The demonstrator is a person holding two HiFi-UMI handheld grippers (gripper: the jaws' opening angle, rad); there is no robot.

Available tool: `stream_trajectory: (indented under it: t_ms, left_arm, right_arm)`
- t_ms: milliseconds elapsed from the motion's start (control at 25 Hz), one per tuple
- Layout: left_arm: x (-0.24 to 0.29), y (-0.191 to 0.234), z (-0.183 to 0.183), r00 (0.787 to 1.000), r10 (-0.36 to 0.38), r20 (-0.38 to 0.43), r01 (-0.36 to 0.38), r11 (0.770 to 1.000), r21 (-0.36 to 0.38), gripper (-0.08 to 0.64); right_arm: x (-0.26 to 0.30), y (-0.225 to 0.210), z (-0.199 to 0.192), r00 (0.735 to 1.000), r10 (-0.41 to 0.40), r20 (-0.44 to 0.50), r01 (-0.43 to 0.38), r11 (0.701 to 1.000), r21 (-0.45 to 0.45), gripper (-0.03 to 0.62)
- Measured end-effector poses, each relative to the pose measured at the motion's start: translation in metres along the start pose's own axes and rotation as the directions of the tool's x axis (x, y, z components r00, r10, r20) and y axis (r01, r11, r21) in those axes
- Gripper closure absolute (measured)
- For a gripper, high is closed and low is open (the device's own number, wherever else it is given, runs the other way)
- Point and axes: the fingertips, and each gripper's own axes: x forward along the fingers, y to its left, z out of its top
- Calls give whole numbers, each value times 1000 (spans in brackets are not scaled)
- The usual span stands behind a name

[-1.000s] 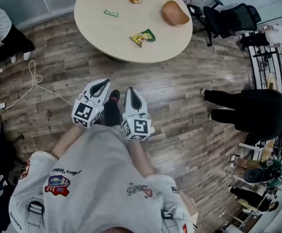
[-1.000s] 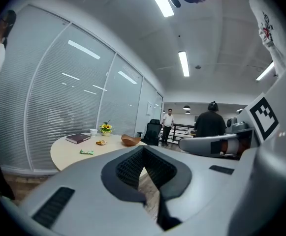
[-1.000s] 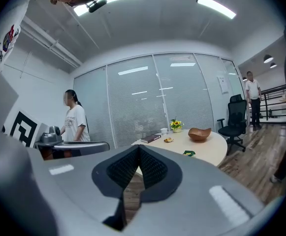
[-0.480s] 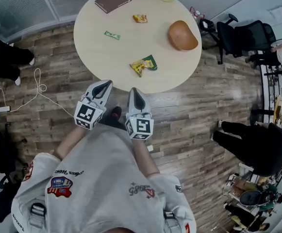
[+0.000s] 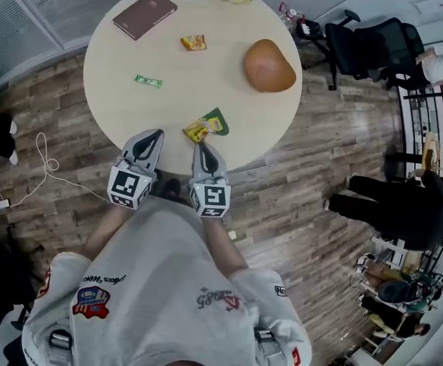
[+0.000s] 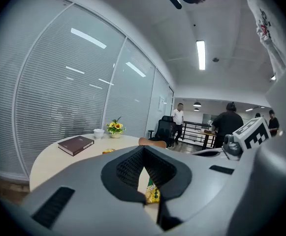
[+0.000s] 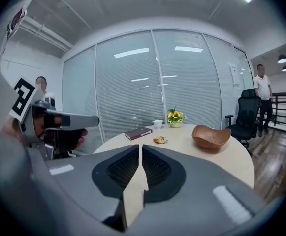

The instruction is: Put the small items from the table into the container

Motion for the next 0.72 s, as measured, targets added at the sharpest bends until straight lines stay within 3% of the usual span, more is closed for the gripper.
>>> stream_trajectory:
  t_ms: [120,240,440,560,720]
  left_arm:
    - [28,22,8,999,-40,-5,40,999,-3,555]
    - [50,42,11,997,-74,-18,74,997,1,555]
    - [69,64,5,992,-104,-68,104,995,0,555]
    - [83,76,5,992,-96,-81,96,995,5,555]
    - [97,83,3,992,-75,-97,75,997,-3,555]
  right_arm:
    - [32,-21,-15,995,-68,-75,64,997,-47,569]
    - [63,-47,-50,969,-143,-201,139,990,-34,377]
    - [92,-78,-114,897,-244,-369,249,968,-34,166]
    - [107,-91,-140,860,-258,-440,263,963,-51,102]
    - [114,-102,-171,813,-236,-533,250,967,-47,67]
